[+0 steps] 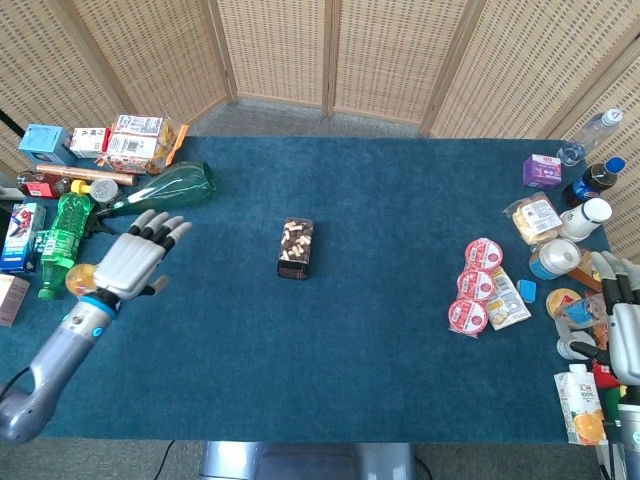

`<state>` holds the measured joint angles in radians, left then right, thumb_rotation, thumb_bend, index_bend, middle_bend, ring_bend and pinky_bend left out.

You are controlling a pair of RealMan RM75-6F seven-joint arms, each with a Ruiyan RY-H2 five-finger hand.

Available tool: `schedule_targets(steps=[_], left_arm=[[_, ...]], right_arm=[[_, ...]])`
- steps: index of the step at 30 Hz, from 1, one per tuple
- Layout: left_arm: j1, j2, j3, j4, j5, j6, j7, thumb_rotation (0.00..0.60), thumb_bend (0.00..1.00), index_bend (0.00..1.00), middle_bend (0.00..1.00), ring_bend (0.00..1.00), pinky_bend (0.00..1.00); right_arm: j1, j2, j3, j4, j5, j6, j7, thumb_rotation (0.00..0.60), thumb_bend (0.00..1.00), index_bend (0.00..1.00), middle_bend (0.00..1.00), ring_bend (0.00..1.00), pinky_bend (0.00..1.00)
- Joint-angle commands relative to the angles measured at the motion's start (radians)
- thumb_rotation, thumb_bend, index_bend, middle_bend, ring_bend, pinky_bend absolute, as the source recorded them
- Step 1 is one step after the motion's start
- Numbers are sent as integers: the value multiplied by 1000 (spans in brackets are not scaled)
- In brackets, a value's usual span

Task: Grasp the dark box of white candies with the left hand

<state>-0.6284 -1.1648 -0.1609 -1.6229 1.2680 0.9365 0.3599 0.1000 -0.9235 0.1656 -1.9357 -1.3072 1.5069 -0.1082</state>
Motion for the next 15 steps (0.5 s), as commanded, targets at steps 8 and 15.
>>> schedule_targets(steps=[8, 15], left_arm=[[-141, -278, -29, 238, 28, -17, 69, 600, 316, 0, 0, 0, 0], [-204, -367, -47, 294, 6, -42, 98, 600, 301, 0, 0, 0, 0]], right_arm=[[-17, 15, -4, -5, -5, 10, 19, 510, 324, 0, 0, 0, 0], [-24, 21, -7, -4, -14, 12, 38, 508, 322, 0, 0, 0, 0]])
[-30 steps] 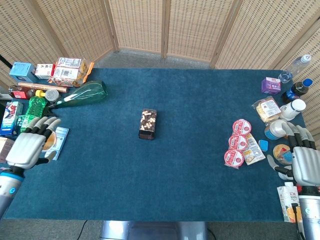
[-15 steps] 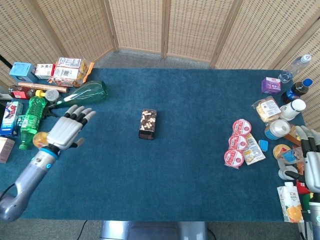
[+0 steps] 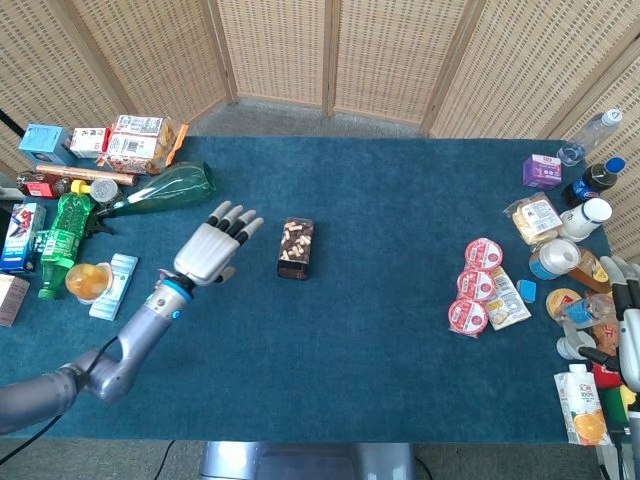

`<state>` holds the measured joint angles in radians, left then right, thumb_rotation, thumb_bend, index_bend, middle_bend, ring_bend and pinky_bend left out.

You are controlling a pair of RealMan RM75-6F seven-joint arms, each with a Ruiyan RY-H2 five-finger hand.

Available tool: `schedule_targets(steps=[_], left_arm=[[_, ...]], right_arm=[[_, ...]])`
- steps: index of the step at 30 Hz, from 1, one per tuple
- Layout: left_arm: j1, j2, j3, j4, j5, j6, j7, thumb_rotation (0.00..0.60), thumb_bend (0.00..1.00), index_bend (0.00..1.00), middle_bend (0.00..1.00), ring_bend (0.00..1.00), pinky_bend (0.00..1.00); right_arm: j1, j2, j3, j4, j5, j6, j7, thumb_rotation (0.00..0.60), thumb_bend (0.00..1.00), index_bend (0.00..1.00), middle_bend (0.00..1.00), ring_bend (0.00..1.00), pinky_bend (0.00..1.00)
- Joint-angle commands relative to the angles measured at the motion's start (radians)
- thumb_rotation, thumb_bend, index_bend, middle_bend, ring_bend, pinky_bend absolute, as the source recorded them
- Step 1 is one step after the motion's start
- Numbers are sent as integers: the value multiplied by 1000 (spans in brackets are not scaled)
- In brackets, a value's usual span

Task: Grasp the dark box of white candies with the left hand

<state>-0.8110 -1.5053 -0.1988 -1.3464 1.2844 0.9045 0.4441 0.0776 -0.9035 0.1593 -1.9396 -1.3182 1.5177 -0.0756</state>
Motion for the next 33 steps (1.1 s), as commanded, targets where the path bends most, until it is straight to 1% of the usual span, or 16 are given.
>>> schedule_targets(steps=[1, 10, 19, 25, 30, 33], left_arm=[[-32, -39, -13, 27, -15, -12, 19, 600, 299, 0, 0, 0, 0], [-110, -135, -31, 129, -39, -34, 69, 600, 298, 0, 0, 0, 0], [-189, -226, -41, 237, -60, -85, 82, 600, 298, 0, 0, 0, 0], [-230, -275, -46, 283, -77, -114, 81, 600, 298, 0, 0, 0, 0], [-267, -279, -59, 298, -101, -164, 66, 600, 297, 0, 0, 0, 0], [-298, -261, -72, 298, -153, -247, 60, 600, 299, 0, 0, 0, 0]], right_arm=[[-4, 2, -2, 1, -6, 2, 11, 507, 323, 0, 0, 0, 0], [-36, 18, -10, 15, -23, 31, 65, 509, 323, 0, 0, 0, 0], [-77, 33, -21, 31, -33, 68, 120, 510, 323, 0, 0, 0, 0], [-99, 36, -24, 40, -32, 89, 135, 509, 324, 0, 0, 0, 0], [-111, 37, -25, 42, -29, 96, 142, 510, 323, 0, 0, 0, 0], [-117, 37, -25, 43, -28, 102, 146, 515, 322, 0, 0, 0, 0]])
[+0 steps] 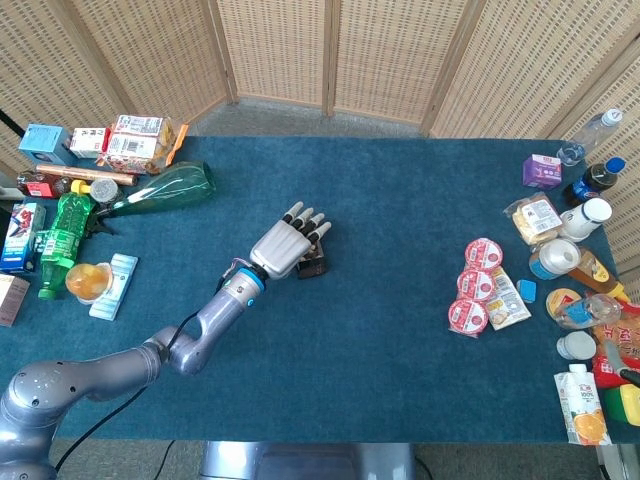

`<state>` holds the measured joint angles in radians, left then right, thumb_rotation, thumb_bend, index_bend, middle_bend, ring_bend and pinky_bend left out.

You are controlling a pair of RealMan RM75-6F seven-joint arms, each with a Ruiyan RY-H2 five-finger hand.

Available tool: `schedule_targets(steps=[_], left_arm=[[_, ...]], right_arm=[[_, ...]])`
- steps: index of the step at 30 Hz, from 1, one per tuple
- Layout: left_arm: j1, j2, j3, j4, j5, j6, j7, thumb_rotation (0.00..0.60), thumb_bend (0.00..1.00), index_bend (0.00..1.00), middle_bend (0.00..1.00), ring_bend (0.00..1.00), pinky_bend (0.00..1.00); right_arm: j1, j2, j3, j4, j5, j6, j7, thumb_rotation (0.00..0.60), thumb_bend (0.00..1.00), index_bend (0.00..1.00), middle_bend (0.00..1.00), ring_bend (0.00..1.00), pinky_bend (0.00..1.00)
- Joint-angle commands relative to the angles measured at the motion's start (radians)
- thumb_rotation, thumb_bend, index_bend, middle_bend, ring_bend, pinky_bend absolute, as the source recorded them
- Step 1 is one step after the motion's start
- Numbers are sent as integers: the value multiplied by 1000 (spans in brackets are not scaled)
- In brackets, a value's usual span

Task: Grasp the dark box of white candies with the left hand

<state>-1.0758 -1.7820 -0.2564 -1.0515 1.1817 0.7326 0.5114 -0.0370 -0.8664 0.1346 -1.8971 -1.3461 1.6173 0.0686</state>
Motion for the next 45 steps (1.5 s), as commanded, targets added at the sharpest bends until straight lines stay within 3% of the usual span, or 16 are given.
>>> schedule_targets(steps=[1, 4, 6, 9, 11, 14, 18, 23, 29, 34, 45], left_arm=[[-50, 22, -17, 7, -77, -115, -2, 600, 299, 0, 0, 0, 0], [-87, 29, -18, 23, -142, -189, 12, 600, 298, 3, 0, 0, 0], [-106, 32, -13, 28, -176, -213, 26, 600, 297, 58, 9, 2, 0], [-118, 38, -7, 16, -211, -207, 32, 600, 298, 267, 200, 194, 2], [-117, 46, -4, -1, -221, -184, 28, 600, 298, 413, 394, 422, 117], [-107, 66, 2, -29, -227, -151, 19, 600, 298, 554, 615, 628, 348], [-83, 110, 9, -88, -235, -107, 2, 600, 299, 664, 758, 769, 517], [-16, 197, 4, -222, -213, -5, -61, 600, 301, 676, 768, 796, 555], [95, 322, -19, -416, -110, 174, -185, 600, 299, 654, 756, 787, 546], [154, 425, -30, -538, -46, 278, -205, 600, 299, 638, 739, 774, 532], [279, 584, -76, -715, 65, 503, -262, 600, 299, 622, 723, 758, 514]], right_arm=[[-5, -1, 0, 1, -3, 6, 5, 513, 323, 0, 0, 0, 0], [-14, -1, 0, 0, -5, 15, 11, 510, 322, 0, 0, 0, 0], [-19, -1, 0, 0, -8, 25, 14, 514, 323, 0, 0, 0, 0], [-28, 0, 1, 0, -11, 37, 15, 519, 323, 0, 0, 0, 0], [-31, 0, 4, 1, -14, 44, 16, 522, 324, 0, 0, 0, 0], [-31, 0, 6, -1, -21, 48, 16, 525, 324, 0, 0, 0, 0], [-28, -2, 9, -5, -27, 44, 15, 531, 324, 0, 0, 0, 0], [-21, -8, 14, -2, -28, 34, 16, 534, 324, 0, 0, 0, 0], [4, -27, 18, 11, -28, -4, 11, 536, 324, 0, 0, 0, 0], [22, -43, 21, 18, -39, -22, 6, 534, 323, 0, 0, 0, 0], [56, -79, 27, 33, -49, -58, -6, 534, 324, 0, 0, 0, 0]])
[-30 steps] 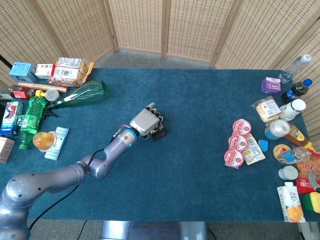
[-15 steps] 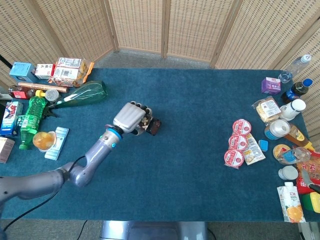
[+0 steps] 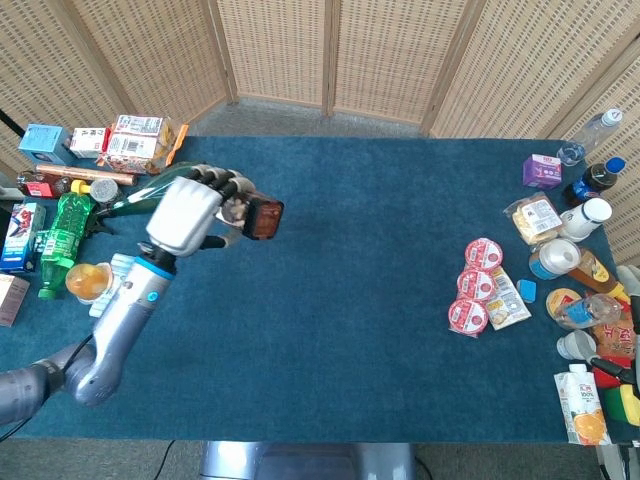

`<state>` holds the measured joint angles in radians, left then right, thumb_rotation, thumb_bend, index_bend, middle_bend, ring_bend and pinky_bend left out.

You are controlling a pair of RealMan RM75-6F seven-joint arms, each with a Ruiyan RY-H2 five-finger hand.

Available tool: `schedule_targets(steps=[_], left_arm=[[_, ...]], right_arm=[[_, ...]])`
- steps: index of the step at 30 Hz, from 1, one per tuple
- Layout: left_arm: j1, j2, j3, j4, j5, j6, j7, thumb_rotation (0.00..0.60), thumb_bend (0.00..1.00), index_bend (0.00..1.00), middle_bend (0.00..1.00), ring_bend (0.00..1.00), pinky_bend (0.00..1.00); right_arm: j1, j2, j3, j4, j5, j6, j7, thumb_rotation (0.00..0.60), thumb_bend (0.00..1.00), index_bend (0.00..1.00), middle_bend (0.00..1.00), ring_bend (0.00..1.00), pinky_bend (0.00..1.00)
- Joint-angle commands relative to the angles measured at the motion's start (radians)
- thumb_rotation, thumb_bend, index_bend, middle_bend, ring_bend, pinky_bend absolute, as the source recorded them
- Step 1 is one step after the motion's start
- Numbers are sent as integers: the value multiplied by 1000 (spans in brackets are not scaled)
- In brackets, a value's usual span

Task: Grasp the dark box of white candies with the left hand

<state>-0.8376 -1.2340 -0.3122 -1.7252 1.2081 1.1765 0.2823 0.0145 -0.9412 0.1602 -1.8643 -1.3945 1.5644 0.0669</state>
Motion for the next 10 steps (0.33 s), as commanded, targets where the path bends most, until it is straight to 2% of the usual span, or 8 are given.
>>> schedule_targets(steps=[1, 6, 10], left_arm=[[52, 49, -26, -51, 49, 78, -43, 600, 299, 621, 722, 756, 512], [75, 76, -39, -69, 86, 118, -77, 600, 300, 621, 720, 748, 505], [75, 79, -40, -76, 92, 111, -80, 600, 299, 620, 718, 746, 502]], right_arm=[[10, -8, 3, 0, 1, -10, -8, 534, 323, 0, 0, 0, 0], [26, -17, 8, -7, 2, -26, -22, 529, 324, 0, 0, 0, 0], [28, -17, 9, -13, 6, -26, -30, 532, 323, 0, 0, 0, 0]])
